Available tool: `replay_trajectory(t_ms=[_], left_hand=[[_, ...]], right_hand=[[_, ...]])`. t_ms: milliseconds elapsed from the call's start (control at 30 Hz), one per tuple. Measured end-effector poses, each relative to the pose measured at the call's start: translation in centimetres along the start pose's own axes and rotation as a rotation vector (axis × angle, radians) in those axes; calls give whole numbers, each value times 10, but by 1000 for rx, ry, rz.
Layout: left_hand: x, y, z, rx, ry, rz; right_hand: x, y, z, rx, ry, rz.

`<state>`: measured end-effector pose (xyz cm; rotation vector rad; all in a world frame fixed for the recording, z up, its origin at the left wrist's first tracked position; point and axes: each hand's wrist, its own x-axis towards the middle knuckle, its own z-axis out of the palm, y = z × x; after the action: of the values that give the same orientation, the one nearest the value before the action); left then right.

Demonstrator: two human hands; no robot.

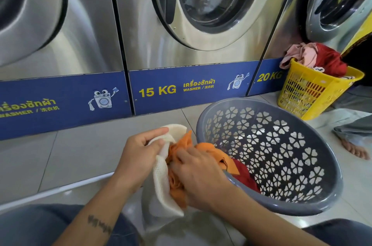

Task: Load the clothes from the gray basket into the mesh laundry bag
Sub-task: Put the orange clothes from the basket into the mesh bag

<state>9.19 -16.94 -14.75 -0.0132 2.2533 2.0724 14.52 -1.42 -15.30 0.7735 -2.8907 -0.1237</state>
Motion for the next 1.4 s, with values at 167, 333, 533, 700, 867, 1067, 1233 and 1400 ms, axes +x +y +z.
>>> replay_trajectory(t_ms=[167,333,533,700,867,1067,1233,1400], left_hand=[[-9,-16,-11,122,-37,-9],[-9,-36,-24,93,-24,-89],[-9,-48,-24,64,-32,-144],[-7,-53,-25,-58,-55,-150],[-2,-76,-43,-93,29,-361],[1,-93,-58,279,63,-308],[6,-93,-65,495,19,-243],[14,-99,-69,623,9,-222]], right_hand=[[-11,2,13,35,-181,-6],[-23,24,-1,174,-205,401],[-19,36,1,159,-171,468],[-7,11,-15,36,50,309],[13,-36,16,426,-32,266],[25,-78,125,890,-163,304],[32,-84,174,868,-557,330],[48,-64,167,702,-355,283]])
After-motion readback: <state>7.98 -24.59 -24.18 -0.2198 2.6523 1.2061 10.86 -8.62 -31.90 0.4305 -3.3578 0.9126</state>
